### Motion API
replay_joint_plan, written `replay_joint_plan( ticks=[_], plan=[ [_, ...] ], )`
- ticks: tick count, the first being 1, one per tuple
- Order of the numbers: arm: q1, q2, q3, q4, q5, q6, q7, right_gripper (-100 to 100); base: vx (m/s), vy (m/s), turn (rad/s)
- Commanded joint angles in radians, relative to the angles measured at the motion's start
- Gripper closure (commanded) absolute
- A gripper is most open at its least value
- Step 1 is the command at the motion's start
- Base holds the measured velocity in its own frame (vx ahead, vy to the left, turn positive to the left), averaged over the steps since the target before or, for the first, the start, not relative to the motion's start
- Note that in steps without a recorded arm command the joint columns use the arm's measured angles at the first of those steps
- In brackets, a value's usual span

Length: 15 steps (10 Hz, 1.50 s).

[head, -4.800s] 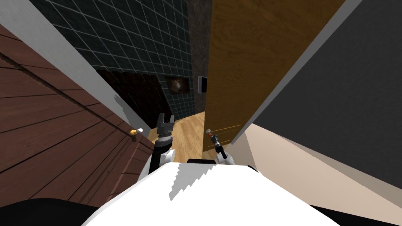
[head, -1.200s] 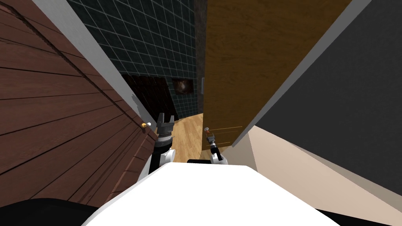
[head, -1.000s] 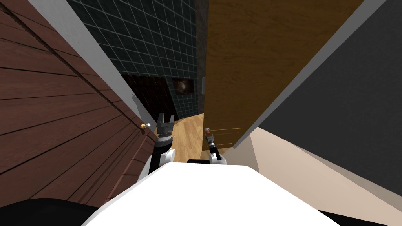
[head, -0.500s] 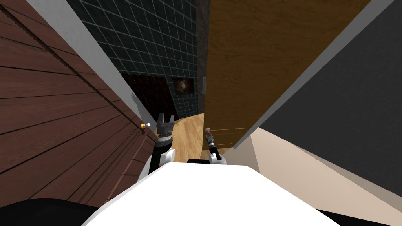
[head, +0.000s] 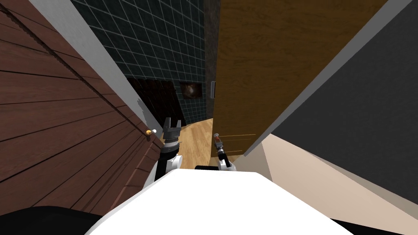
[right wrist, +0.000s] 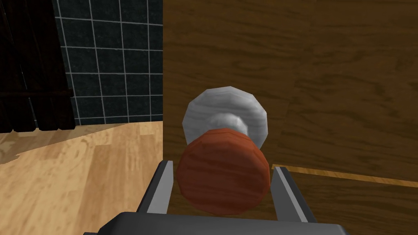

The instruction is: Push the door open

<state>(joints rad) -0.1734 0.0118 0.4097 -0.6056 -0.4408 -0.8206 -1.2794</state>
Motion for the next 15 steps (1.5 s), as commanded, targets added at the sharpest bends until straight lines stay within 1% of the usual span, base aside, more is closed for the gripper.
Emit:
replay_joint_plan(
  ticks=[1, 2, 4, 5, 8, 9, 10, 11, 12, 13, 14, 15],
  plan=[
    [-0.017, -0.017, -0.020, 0.015, -0.010, -0.020, -0.002, 100, 0.186, 0.064, -0.030],
    [-0.017, -0.017, -0.020, 0.015, -0.010, -0.020, -0.002, 100, 0.126, 0.041, -0.018],
    [-0.019, -0.037, -0.043, 0.017, -0.022, -0.024, 0.005, 100, 0.173, 0.083, -0.046],
    [-0.019, -0.040, -0.048, 0.017, -0.025, -0.025, 0.006, 100, 0.168, 0.061, -0.038],
    [-0.020, -0.060, -0.083, 0.019, -0.044, -0.031, 0.016, 100, 0.168, 0.090, -0.060],
    [-0.020, -0.060, -0.083, 0.019, -0.044, -0.031, 0.016, 100, 0.137, 0.068, -0.019],
    [-0.020, -0.060, -0.083, -0.011, -0.044, -0.031, 0.016, 100, 0.063, 0.016, -0.014],
    [-0.020, -0.060, -0.083, 0.005, -0.044, -0.031, 0.016, 100, 0.010, -0.010, 0.015],
    [-0.021, -0.064, -0.096, 0.020, -0.051, -0.033, 0.020, 100, 0.057, 0.034, -0.020],
    [-0.021, -0.064, -0.096, 0.039, -0.051, -0.033, 0.020, 100, 0.074, 0.049, -0.026],
    [-0.021, -0.064, -0.096, 0.031, -0.051, -0.033, 0.020, 100, 0.029, 0.019, -0.017],
    [-0.022, -0.069, -0.115, 0.021, -0.062, -0.037, 0.025, 100, 0.090, 0.050, -0.078]
  ],
)
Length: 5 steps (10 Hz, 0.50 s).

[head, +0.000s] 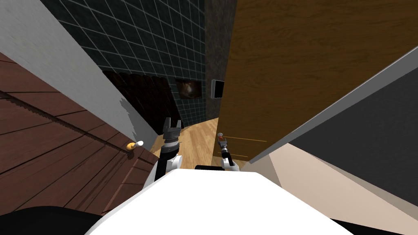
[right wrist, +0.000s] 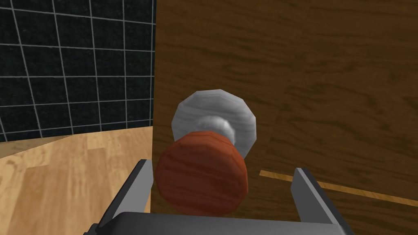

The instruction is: Push the door open

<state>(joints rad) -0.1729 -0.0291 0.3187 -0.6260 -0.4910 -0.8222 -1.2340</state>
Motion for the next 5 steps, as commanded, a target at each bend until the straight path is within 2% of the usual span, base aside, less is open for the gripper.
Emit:
replay_joint_plan(
  ticks=[1, 3, 4, 5],
  plan=[
    [-0.022, -0.028, -0.024, 0.042, -0.012, -0.035, -0.020, 100, 0.109, 0.081, -0.055],
    [-0.022, -0.028, -0.024, 0.042, -0.012, -0.035, -0.020, 100, 0.046, 0.025, 0.004],
    [-0.023, -0.031, -0.044, 0.043, -0.023, -0.039, -0.015, 100, 0.099, 0.054, -0.041],
    [-0.024, -0.031, -0.051, 0.043, -0.027, -0.040, -0.013, 100, 0.139, 0.102, -0.086]
  ],
)
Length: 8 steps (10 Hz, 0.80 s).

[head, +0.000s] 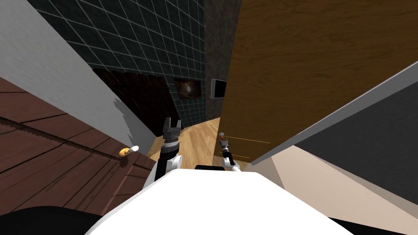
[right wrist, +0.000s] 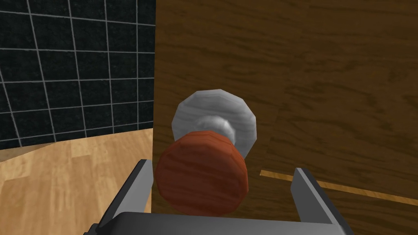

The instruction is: Push the door open

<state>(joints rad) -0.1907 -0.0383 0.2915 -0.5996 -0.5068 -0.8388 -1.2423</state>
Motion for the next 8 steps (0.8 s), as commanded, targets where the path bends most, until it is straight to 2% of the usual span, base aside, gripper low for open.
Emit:
replay_joint_plan(
  ticks=[1, 5, 6, 7, 8],
  plan=[
    [-0.006, -0.022, -0.030, 0.017, -0.014, -0.024, -0.003, 100, 0.142, 0.095, -0.062],
    [-0.007, -0.019, -0.062, 0.019, -0.032, -0.030, 0.006, 100, 0.123, 0.063, -0.048],
    [-0.007, -0.019, -0.062, 0.047, -0.032, -0.030, 0.006, 100, 0.079, 0.044, -0.026],
    [-0.007, -0.019, -0.062, 0.019, -0.032, -0.030, 0.006, 100, 0.024, 0.008, -0.008],
    [-0.008, -0.013, -0.080, 0.021, -0.042, -0.033, 0.011, 100, 0.083, 0.069, -0.040]
  ],
)
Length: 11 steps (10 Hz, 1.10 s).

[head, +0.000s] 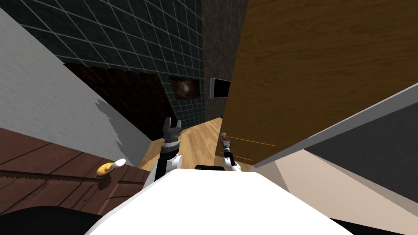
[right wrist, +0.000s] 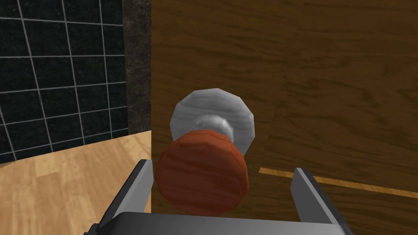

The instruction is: Push the door open

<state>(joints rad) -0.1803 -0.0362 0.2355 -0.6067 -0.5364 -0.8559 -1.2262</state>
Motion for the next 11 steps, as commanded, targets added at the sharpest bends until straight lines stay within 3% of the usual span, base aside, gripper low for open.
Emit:
replay_joint_plan(
  ticks=[1, 8, 9, 11],
  plan=[
    [-0.019, -0.015, -0.024, 0.028, -0.013, -0.016, -0.005, 100, 0.095, 0.080, -0.061],
    [-0.021, 0.014, -0.078, 0.031, -0.042, -0.025, 0.010, 100, 0.155, 0.071, -0.054],
    [-0.022, 0.027, -0.092, 0.032, -0.050, -0.027, 0.014, 100, 0.154, 0.069, -0.073],
    [-0.015, 0.030, -0.089, 0.025, -0.048, -0.021, 0.018, 100, 0.134, 0.064, -0.055]
  ],
)
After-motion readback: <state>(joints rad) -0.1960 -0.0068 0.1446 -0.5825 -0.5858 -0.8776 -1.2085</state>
